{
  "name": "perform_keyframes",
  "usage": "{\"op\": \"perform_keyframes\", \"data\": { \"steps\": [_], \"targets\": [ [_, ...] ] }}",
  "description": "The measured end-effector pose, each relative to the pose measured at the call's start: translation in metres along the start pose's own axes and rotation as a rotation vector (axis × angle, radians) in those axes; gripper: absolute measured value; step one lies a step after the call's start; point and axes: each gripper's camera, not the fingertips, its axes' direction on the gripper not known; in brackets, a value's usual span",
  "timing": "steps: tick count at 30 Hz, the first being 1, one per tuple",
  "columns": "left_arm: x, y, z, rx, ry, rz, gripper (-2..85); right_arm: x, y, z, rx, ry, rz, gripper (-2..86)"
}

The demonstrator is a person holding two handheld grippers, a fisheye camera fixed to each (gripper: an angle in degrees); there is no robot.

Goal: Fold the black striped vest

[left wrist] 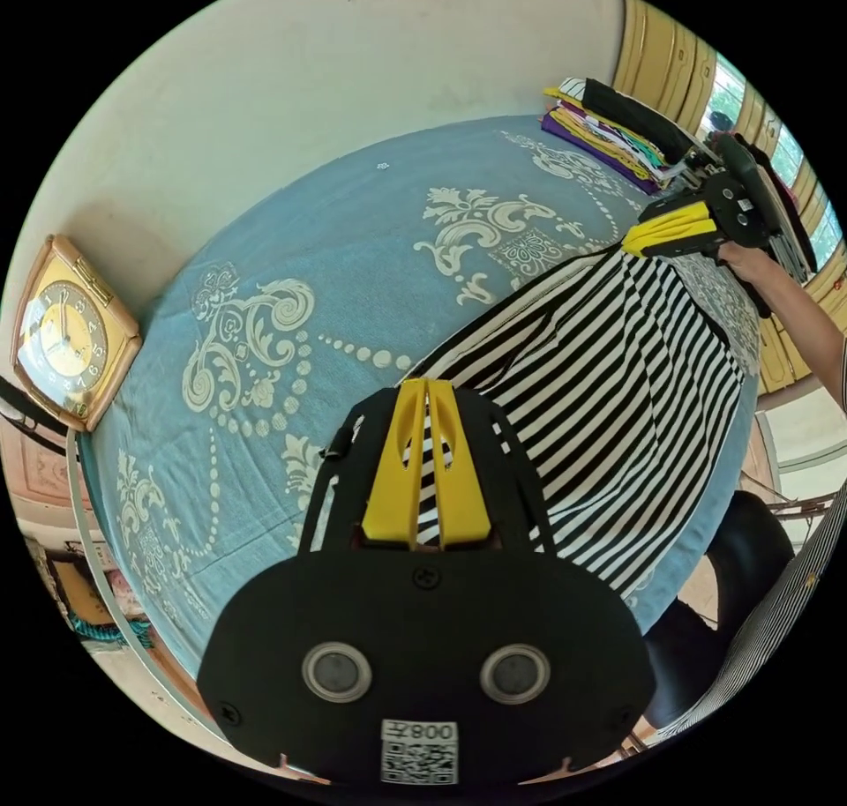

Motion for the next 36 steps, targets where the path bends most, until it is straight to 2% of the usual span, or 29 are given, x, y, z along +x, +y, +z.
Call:
{"op": "perform_keyframes", "data": {
  "steps": [3, 9, 13, 17, 21, 27, 29, 32, 36],
  "targets": [
    [-0.006, 0.002, 0.005, -0.007, 0.04, -0.023, 2.5, 0.006, -0.003, 0.01, -0.047, -0.018, 0.024, 0.1],
    [-0.006, 0.012, 0.006, 0.026, 0.271, 0.094, 10.5, 0.013, 0.007, 0.012, -0.036, -0.037, 0.047, 0.1],
    [-0.001, 0.014, 0.015, -0.052, 0.168, 0.125, 5.8, 0.02, 0.014, 0.016, -0.04, -0.05, 0.056, 0.1],
    [-0.004, 0.018, 0.008, -0.026, 0.093, 0.115, 2.4, 0.03, 0.025, 0.015, -0.018, -0.065, 0.07, 0.2],
    [-0.017, 0.019, 0.003, -0.01, 0.072, 0.076, 2.6, 0.045, 0.037, 0.016, -0.008, -0.076, 0.1, 0.2],
    [-0.043, 0.023, 0.029, -0.086, 0.115, -0.041, 7.2, 0.075, 0.05, 0.041, -0.081, -0.171, 0.202, 0.2],
    [-0.052, 0.033, 0.021, -0.034, 0.11, -0.086, 7.7, 0.086, 0.061, 0.038, -0.042, -0.181, 0.257, 0.4],
    [-0.061, 0.056, 0.003, 0.051, 0.049, -0.136, 7.4, 0.112, 0.098, 0.021, 0.118, -0.208, 0.413, 0.4],
    [-0.074, 0.094, -0.011, 0.148, 0.084, -0.222, 5.2, 0.129, 0.154, 0.018, 0.277, -0.406, 0.517, 0.2]
  ]
}}
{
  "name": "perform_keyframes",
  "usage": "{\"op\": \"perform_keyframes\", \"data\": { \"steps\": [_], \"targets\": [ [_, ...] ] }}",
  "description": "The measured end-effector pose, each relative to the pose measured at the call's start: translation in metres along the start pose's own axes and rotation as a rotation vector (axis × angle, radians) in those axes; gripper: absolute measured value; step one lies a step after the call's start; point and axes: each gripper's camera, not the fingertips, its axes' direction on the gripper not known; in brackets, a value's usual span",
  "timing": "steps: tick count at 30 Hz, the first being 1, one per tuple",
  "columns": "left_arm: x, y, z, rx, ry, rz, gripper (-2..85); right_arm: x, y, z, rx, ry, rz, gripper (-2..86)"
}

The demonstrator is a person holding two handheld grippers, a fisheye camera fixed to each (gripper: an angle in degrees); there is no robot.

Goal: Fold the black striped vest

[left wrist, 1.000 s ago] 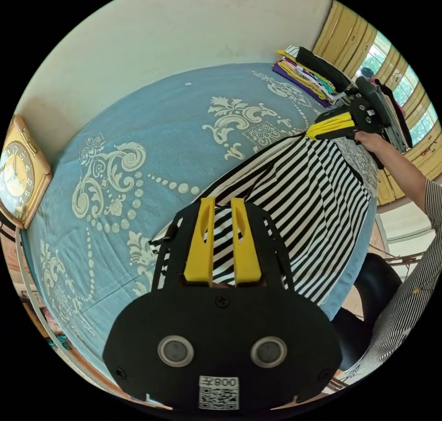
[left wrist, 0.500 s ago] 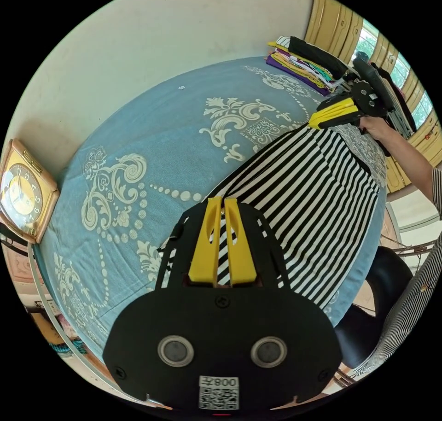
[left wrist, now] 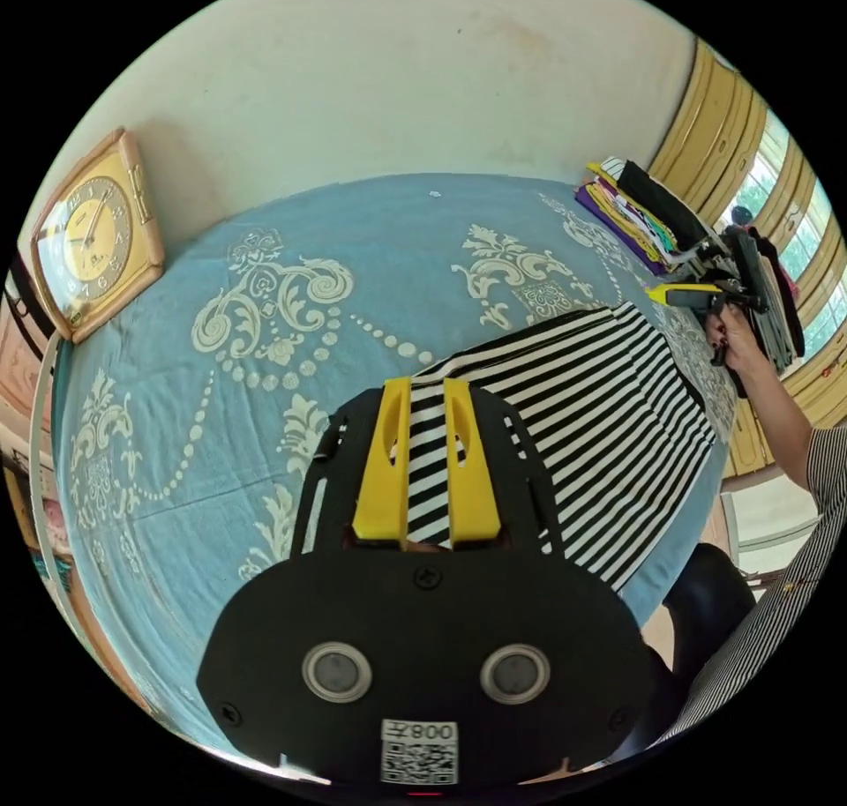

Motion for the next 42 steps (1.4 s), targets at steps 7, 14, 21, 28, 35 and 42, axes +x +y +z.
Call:
{"op": "perform_keyframes", "data": {
  "steps": [7, 14, 21, 28, 35, 42],
  "targets": [
    [-0.045, 0.028, 0.023, -0.107, -0.037, -0.116, 0.7, 0.025, 0.025, 0.036, -0.185, 0.131, 0.019, 0.0],
    [-0.086, 0.043, 0.015, -0.039, -0.001, -0.255, 0.4, 0.062, 0.045, 0.023, -0.102, 0.089, 0.149, 0.1],
    [-0.101, 0.061, 0.005, 0.01, -0.067, -0.27, 1.5, 0.048, 0.066, 0.004, -0.001, 0.11, 0.09, 0.0],
    [-0.136, 0.053, 0.02, -0.044, 0.015, -0.248, 5.5, 0.062, 0.075, 0.007, -0.025, 0.133, 0.079, 0.1],
    [-0.16, 0.053, 0.02, -0.035, -0.059, -0.26, 2.5, 0.098, 0.078, 0.003, 0.015, 0.121, 0.169, 0.1],
    [-0.216, 0.077, 0.019, 0.044, 0.128, -0.453, 1.5, 0.135, 0.089, 0.011, 0.007, 0.09, 0.275, 0.0]
  ]
}}
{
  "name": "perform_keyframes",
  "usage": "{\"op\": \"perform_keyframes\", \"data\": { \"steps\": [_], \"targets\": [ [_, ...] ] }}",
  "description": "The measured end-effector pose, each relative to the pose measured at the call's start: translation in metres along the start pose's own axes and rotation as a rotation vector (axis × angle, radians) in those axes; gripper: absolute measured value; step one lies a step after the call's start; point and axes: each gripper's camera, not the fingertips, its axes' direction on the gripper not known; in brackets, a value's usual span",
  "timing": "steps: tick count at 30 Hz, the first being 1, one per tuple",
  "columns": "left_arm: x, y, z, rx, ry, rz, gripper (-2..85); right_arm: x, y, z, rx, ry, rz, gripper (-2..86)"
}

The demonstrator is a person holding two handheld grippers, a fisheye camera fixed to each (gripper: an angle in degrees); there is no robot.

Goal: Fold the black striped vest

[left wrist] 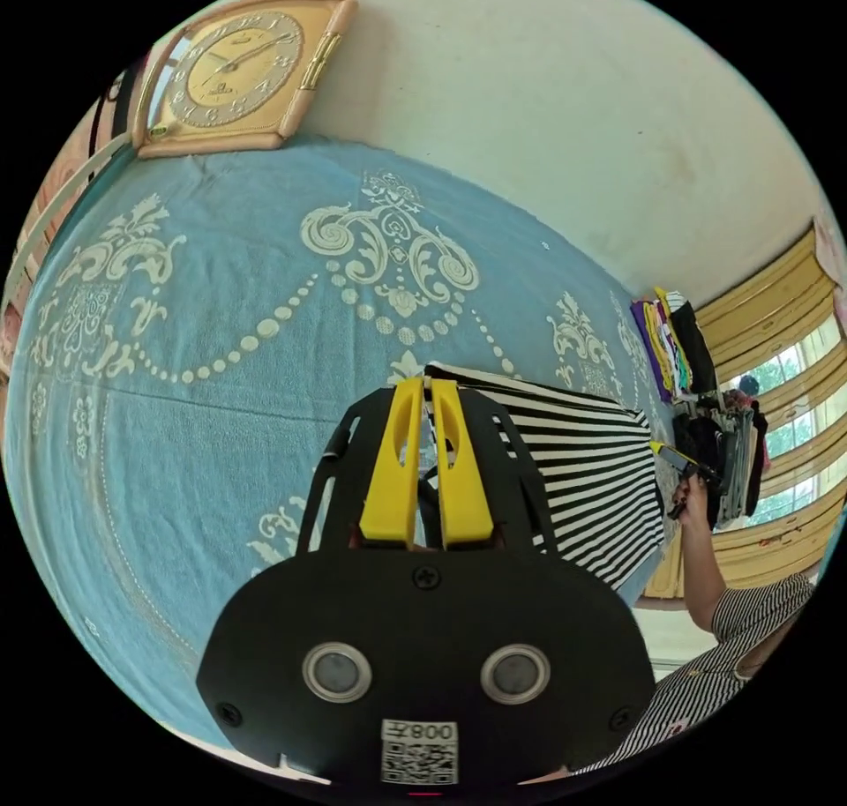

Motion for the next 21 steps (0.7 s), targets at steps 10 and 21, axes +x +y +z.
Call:
{"op": "perform_keyframes", "data": {
  "steps": [10, 21],
  "targets": [
    [-0.017, 0.021, 0.005, 0.062, 0.176, 0.001, 0.3, 0.019, 0.0, -0.02, 0.137, -0.062, 0.046, 0.1],
    [-0.018, 0.037, 0.05, -0.029, 0.01, 0.042, 0.1, 0.031, -0.026, 0.021, 0.018, -0.025, 0.037, 0.0]
  ]
}}
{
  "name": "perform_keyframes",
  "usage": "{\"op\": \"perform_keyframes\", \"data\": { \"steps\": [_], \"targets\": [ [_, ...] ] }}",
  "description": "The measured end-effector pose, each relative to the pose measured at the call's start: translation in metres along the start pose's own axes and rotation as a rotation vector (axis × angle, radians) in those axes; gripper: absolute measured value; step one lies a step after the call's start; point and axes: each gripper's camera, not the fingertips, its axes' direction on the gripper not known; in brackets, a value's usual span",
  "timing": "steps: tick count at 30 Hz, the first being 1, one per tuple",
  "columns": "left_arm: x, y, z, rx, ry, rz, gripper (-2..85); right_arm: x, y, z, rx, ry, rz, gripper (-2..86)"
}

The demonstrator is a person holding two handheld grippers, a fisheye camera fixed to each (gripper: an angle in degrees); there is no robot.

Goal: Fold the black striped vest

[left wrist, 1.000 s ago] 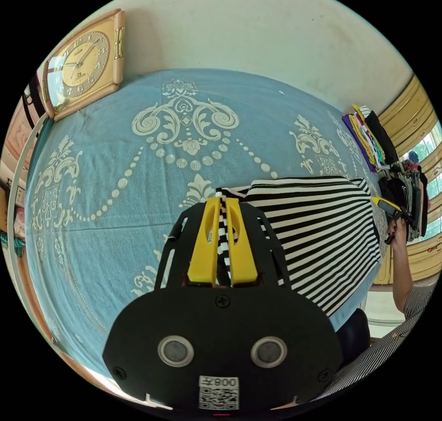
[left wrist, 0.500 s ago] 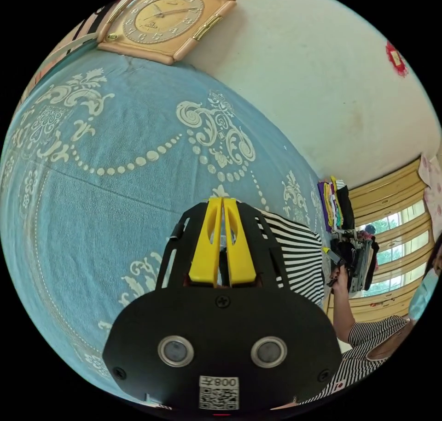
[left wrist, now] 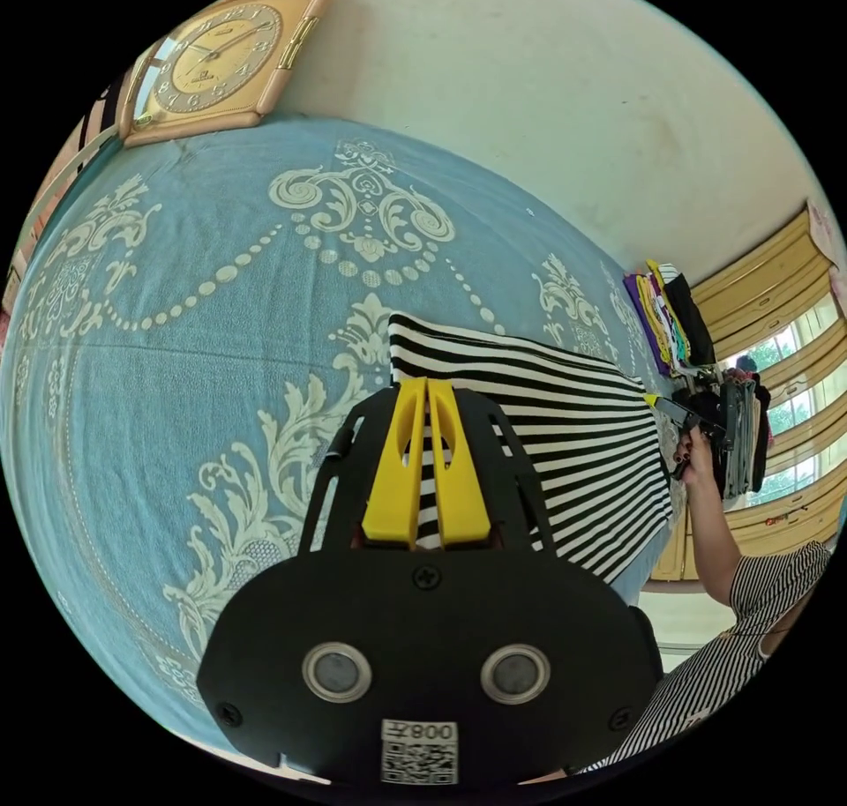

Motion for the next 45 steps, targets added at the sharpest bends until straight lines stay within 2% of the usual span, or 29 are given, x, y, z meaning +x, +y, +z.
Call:
{"op": "perform_keyframes", "data": {
  "steps": [4, 8, 12, 19, 23, 26, 30, 35, 41, 45],
  "targets": [
    [0.006, 0.002, 0.008, 0.004, -0.012, 0.047, 0.2, -0.008, -0.002, -0.004, 0.031, 0.005, -0.078, 0.0],
    [0.003, 0.0, 0.029, -0.022, -0.039, 0.049, 0.2, 0.003, -0.017, 0.022, -0.075, 0.107, -0.079, -0.1],
    [-0.002, 0.005, 0.033, 0.003, -0.012, 0.005, 0.2, 0.037, -0.015, 0.012, -0.006, -0.106, 0.06, 0.0],
    [-0.001, 0.049, 0.017, 0.085, 0.096, -0.006, 0.2, 0.031, 0.029, -0.025, 0.064, -0.157, -0.003, 0.0],
    [0.009, 0.09, 0.027, 0.037, 0.152, 0.016, 0.2, 0.005, 0.074, -0.012, -0.082, -0.18, -0.087, 0.0],
    [0.01, 0.11, 0.053, -0.068, 0.055, 0.005, 0.2, 0.01, 0.091, 0.013, -0.204, -0.041, -0.071, 0.0],
    [-0.003, 0.119, 0.064, -0.048, 0.151, -0.082, 0.2, 0.04, 0.092, 0.011, -0.155, -0.214, 0.058, 0.0],
    [0.016, 0.139, 0.055, 0.028, 0.184, -0.04, 0.2, 0.031, 0.106, -0.019, -0.067, -0.24, 0.002, 0.1],
    [0.023, 0.168, 0.1, -0.093, 0.121, -0.08, 0.1, 0.042, 0.13, 0.013, -0.204, -0.145, 0.033, 0.1],
    [0.031, 0.18, 0.095, -0.022, 0.163, -0.098, 0.1, 0.052, 0.131, -0.006, -0.109, -0.241, 0.069, 0.1]
  ]
}}
